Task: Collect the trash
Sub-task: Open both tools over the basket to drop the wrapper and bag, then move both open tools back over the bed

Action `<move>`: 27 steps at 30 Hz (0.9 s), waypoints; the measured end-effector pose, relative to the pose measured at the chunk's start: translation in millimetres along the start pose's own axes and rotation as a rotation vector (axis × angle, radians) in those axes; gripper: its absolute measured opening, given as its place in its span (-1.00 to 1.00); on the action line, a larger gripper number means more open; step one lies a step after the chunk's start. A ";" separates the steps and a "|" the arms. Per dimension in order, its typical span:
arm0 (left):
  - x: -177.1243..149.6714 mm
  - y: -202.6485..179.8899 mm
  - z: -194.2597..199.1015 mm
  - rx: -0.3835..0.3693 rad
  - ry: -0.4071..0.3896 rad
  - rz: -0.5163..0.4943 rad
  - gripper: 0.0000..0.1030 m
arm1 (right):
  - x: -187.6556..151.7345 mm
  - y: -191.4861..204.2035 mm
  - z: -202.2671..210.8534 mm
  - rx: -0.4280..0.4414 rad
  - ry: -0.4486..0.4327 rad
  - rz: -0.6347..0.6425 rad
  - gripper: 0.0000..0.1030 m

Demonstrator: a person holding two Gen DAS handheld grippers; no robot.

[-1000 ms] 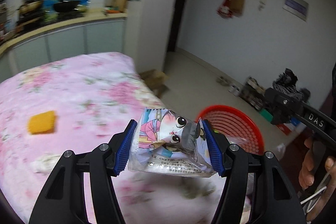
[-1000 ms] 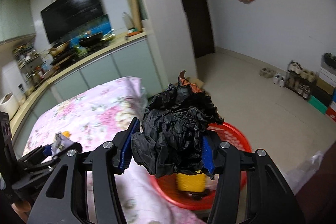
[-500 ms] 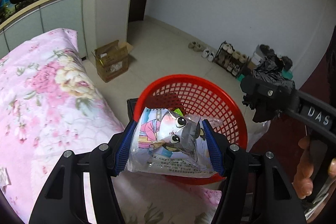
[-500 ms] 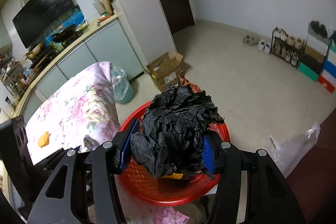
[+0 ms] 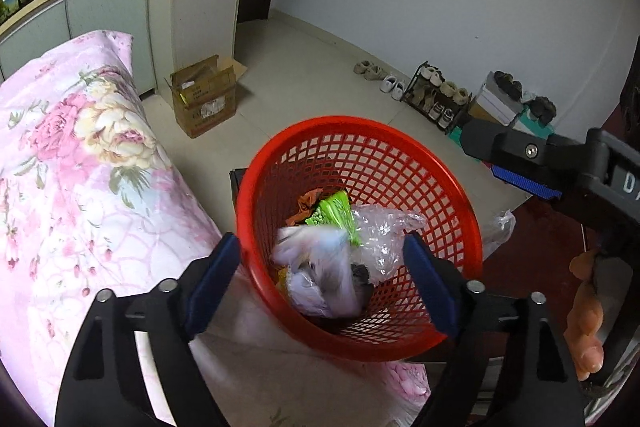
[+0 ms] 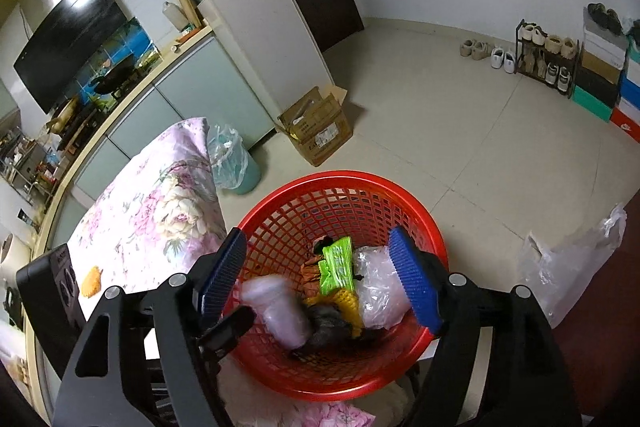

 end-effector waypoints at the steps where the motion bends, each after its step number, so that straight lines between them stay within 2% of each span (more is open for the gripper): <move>1: 1.1 1.1 4.2 0.003 -0.008 0.004 0.63 | -0.1 -0.1 2.5 -0.001 -0.006 0.001 0.38; 9: 3.5 23.7 43.1 0.073 -0.092 0.043 0.65 | -1.5 12.5 19.2 0.010 -0.050 0.038 0.38; 14: -4.6 52.3 76.1 0.156 -0.143 0.088 0.65 | -5.5 32.9 26.2 0.043 -0.074 0.083 0.38; 18: -16.8 83.4 103.6 0.245 -0.173 0.148 0.65 | -15.3 59.8 25.1 0.095 -0.060 0.136 0.39; 21: -32.2 118.7 129.4 0.337 -0.197 0.217 0.65 | -23.5 81.3 22.0 0.131 -0.043 0.174 0.39; 27: -69.8 189.1 171.1 0.467 -0.212 0.364 0.65 | -36.9 120.1 17.7 0.183 -0.014 0.237 0.39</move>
Point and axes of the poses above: each gripper's, at about its wrist camera, not at the fingertips, and z roughly against the way its jaws point, y to its left, x to its top, the point moved 7 cm from there along -z, roughly the way its jaws point
